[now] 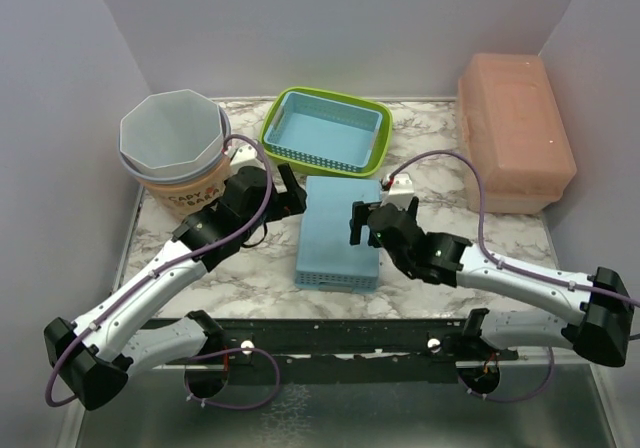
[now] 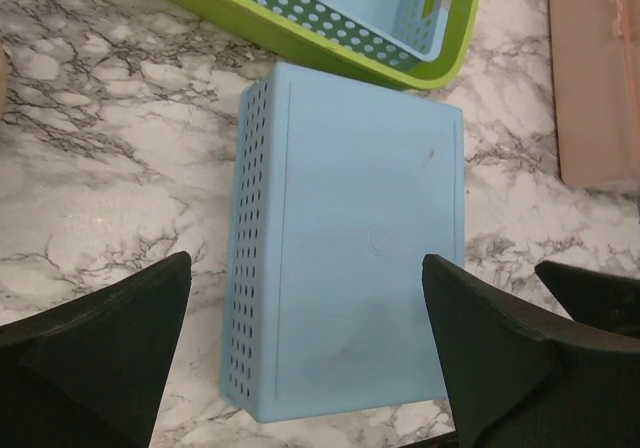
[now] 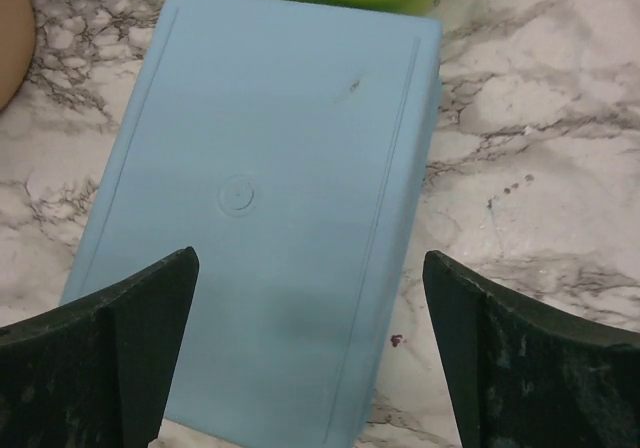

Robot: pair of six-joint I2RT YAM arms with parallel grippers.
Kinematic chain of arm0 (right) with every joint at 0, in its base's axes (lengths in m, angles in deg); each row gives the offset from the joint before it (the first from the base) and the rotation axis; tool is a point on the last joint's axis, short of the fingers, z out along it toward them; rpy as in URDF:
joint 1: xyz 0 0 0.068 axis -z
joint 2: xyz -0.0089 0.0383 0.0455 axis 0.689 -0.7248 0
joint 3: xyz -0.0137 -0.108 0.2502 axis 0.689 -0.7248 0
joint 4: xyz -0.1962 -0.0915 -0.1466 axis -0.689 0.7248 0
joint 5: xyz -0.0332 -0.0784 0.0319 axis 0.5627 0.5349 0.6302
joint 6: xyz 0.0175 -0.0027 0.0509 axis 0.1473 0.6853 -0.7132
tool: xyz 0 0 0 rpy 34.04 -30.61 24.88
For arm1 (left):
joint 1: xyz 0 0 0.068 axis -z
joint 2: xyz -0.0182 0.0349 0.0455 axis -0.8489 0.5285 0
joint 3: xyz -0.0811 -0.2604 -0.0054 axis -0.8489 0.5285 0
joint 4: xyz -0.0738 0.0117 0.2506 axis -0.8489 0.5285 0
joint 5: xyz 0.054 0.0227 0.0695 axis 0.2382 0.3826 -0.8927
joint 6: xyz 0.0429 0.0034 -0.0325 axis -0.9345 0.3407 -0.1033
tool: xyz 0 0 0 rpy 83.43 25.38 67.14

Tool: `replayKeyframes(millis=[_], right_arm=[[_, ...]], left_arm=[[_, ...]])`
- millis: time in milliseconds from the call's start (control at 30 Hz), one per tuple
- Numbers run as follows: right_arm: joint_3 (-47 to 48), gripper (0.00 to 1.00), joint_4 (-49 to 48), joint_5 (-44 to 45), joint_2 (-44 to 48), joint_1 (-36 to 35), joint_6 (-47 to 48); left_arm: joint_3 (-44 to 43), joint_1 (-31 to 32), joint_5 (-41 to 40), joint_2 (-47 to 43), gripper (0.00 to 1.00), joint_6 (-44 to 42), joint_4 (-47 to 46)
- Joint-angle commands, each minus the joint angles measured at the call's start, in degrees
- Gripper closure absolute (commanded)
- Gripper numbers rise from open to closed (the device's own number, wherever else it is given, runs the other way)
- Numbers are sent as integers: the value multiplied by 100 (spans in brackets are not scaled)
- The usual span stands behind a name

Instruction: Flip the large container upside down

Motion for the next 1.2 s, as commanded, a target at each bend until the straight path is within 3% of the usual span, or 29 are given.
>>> replayKeyframes(millis=[0,167,233,300,500,600,767,967,1167], right_arm=[[254,3,468,-1698,-393,707,-1698],[2,5,80,-2864,-604,1604,-2235],[3,14,147,-3327,-767,2045,-2396],[33,22,52,-3506,-850,2197,-2161],[508,22,225,-3875,-1348,2314,-1572],[684,26,495,-3642,-1562,2315,-1452],[416,25,581,-2991,-1203,2315,-1194],[579,26,830,-3592,-1590,2315,-683],[926,21,1495,-2509,-1813,2315,-690]], left_arm=[[228,-23,648,162,1,-162,-2],[582,-22,1039,412,1,-307,-23],[662,-17,1210,544,1,-344,-38],[721,-15,1414,646,2,-375,-89],[1034,-15,1652,887,8,-309,-396],[1147,29,1645,1090,20,-141,-429],[1391,263,1854,1081,27,-160,-619],[1559,557,2287,1011,40,-13,-993],[1446,1067,2342,1229,49,99,-1140]])
